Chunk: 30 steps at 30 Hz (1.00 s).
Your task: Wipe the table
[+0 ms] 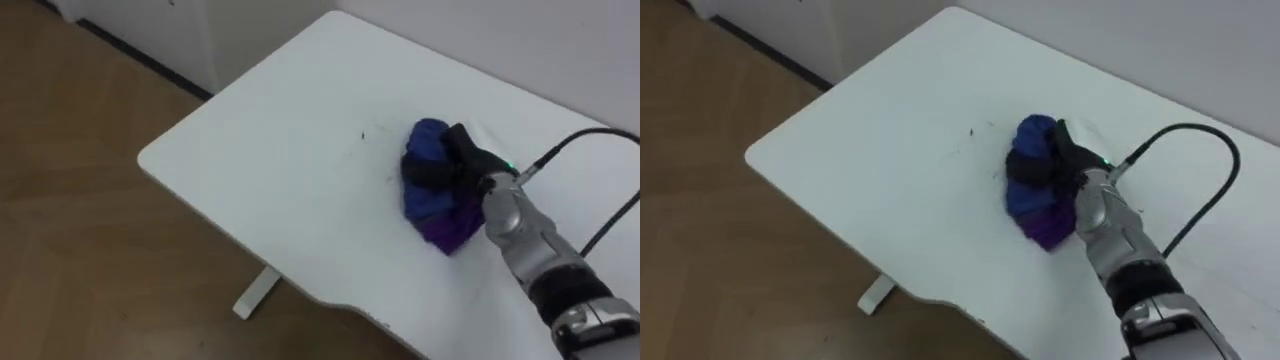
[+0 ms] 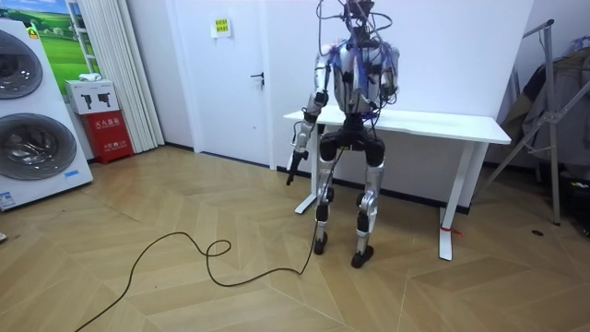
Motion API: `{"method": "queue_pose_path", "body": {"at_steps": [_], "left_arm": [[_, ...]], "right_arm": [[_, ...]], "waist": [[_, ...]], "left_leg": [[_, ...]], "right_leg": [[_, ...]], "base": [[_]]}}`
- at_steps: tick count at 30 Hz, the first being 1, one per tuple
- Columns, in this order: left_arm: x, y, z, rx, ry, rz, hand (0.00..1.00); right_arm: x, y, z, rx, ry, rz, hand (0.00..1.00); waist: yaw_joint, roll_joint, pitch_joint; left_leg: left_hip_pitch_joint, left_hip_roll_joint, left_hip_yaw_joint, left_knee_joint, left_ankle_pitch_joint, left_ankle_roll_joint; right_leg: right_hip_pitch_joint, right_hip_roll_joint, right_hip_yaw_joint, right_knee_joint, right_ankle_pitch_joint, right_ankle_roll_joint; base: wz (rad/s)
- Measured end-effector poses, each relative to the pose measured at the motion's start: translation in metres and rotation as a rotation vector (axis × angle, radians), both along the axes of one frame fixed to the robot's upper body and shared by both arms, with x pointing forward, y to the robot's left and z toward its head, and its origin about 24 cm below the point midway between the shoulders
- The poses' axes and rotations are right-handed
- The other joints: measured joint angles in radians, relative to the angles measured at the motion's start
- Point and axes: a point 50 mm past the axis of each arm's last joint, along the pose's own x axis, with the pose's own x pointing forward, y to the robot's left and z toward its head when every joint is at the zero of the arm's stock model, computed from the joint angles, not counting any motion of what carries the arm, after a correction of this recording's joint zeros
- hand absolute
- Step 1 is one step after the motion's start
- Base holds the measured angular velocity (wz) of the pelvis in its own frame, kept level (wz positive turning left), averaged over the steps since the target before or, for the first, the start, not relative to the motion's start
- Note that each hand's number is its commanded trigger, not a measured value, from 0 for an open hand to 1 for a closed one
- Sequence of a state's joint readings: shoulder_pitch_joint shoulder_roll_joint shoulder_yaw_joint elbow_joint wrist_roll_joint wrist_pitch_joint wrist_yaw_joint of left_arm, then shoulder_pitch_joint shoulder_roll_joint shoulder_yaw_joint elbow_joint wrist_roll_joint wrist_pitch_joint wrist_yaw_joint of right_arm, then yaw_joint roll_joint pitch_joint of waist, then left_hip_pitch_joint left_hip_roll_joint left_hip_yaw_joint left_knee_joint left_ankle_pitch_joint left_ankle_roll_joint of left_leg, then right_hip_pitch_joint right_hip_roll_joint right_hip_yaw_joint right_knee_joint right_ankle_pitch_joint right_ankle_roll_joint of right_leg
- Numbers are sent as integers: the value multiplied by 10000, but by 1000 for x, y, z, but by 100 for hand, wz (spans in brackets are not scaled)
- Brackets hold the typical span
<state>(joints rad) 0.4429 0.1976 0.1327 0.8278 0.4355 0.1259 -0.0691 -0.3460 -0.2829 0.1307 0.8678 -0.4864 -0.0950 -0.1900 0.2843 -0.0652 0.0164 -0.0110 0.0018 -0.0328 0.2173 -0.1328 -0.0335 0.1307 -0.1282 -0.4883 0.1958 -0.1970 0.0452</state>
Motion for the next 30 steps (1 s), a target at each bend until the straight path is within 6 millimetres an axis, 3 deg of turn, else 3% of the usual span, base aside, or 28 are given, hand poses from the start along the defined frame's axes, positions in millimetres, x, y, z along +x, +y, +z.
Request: {"method": "queue_pose_path", "body": {"at_steps": [2,5,7,9,12,15,16,18,19,20,21,23,24,26,27,28,29,30], "left_arm": [[-4,8,3,243,-87,373,0],[0,14,5,487,-246,393,0],[3,20,9,695,-443,389,0],[3,23,10,788,-514,488,0],[15,21,11,759,-864,256,0],[25,12,8,482,-991,-94,0],[31,7,6,322,-1034,-406,0],[40,0,3,123,-1050,-891,0],[42,-2,0,37,-905,-983,0],[50,-2,-2,18,-931,-1001,0],[53,-2,-2,19,-952,-1023,0],[63,-1,-2,-40,-1222,-990,0],[67,1,-1,-40,-1348,-928,0],[65,7,1,121,-1240,-859,0],[62,10,2,200,-1178,-820,0],[57,19,5,419,-1073,-684,0],[59,28,8,646,-1145,-619,0],[61,33,11,784,-1192,-614,0]], "right_arm": [[-37,-31,-19,364,67,-1561,100],[-79,-76,-30,157,381,-3533,100],[-104,-101,-32,-8,623,-4623,100],[-131,-125,-32,-297,832,-5624,100],[-139,-132,-31,-466,959,-6152,100],[-119,-117,-32,-432,1100,-6147,100],[-102,-106,-30,-711,1205,-5668,100],[-67,-74,-27,-889,1292,-4407,100],[-41,-41,-23,-910,1243,-3119,100],[-15,-7,-13,-1166,1064,-1536,100],[-4,11,-8,-1225,952,-839,100],[37,71,25,-1371,-28,1623,100],[46,80,36,-1384,-375,2046,100],[65,91,69,-1369,-1468,2623,100],[67,90,72,-1334,-1557,2619,100],[68,83,73,-1229,-1600,2487,100],[63,65,65,-1461,-1273,2229,100],[59,54,59,-1554,-993,2032,100]], "waist": [[-580,-166,-180],[-989,-99,-307],[-1303,-52,-341],[-1526,72,-433],[-1591,153,-415],[-1284,310,-358],[-1020,390,-316],[-533,476,-262],[-144,506,-203],[244,510,-166],[474,499,-158],[1472,524,-96],[1650,491,-94],[1875,358,-139],[1926,349,-142],[1859,299,-145],[1698,185,-133],[1558,108,-120]], "left_leg": [[231,-128,87,-11,-182,209],[562,-144,389,17,-395,342],[585,-153,481,126,-529,410],[581,-106,675,448,-765,464],[545,44,893,846,-971,460],[543,317,1328,1237,-1236,449],[486,492,1594,1422,-1343,490],[449,743,2165,1570,-1399,475],[318,939,2446,1660,-1385,471],[120,1125,2615,1819,-1372,444],[84,1164,2683,1833,-1350,404],[-314,1378,2677,1962,-1261,163],[-513,1436,2564,1985,-1207,80],[-1249,1722,1821,1866,-746,-401],[-1265,1830,1735,1770,-664,-523],[-1247,2097,1383,1580,-477,-846],[-1230,2345,960,1490,-291,-1185],[-1239,2461,747,1420,-217,-1374]], "right_leg": [[323,-117,-54,22,-147,241],[533,-181,200,66,-103,314],[676,-224,175,70,-74,358],[692,-263,194,121,-53,400],[475,-318,187,696,-73,432],[186,-376,151,1295,-93,398],[-96,-458,89,1737,-113,361],[-645,-694,-3,2414,-101,335],[-1128,-857,-108,3020,-97,313],[-1529,-1211,-212,3976,-259,254],[-1555,-1546,-318,4368,-410,257],[-1503,-2592,-65,4498,-647,334],[-1482,-2781,3,4254,-612,376],[-1249,-3054,291,2639,-165,577],[-1224,-3063,370,2252,2,608],[-1067,-3056,423,1356,474,672],[-909,-3005,199,831,901,727],[-907,-2981,109,756,1097,748]], "base": [[17],[-24],[-22],[-33],[-28],[-53],[-87],[-92],[-66],[-47],[-22],[-10],[33],[66],[56],[62],[78],[89]]}}
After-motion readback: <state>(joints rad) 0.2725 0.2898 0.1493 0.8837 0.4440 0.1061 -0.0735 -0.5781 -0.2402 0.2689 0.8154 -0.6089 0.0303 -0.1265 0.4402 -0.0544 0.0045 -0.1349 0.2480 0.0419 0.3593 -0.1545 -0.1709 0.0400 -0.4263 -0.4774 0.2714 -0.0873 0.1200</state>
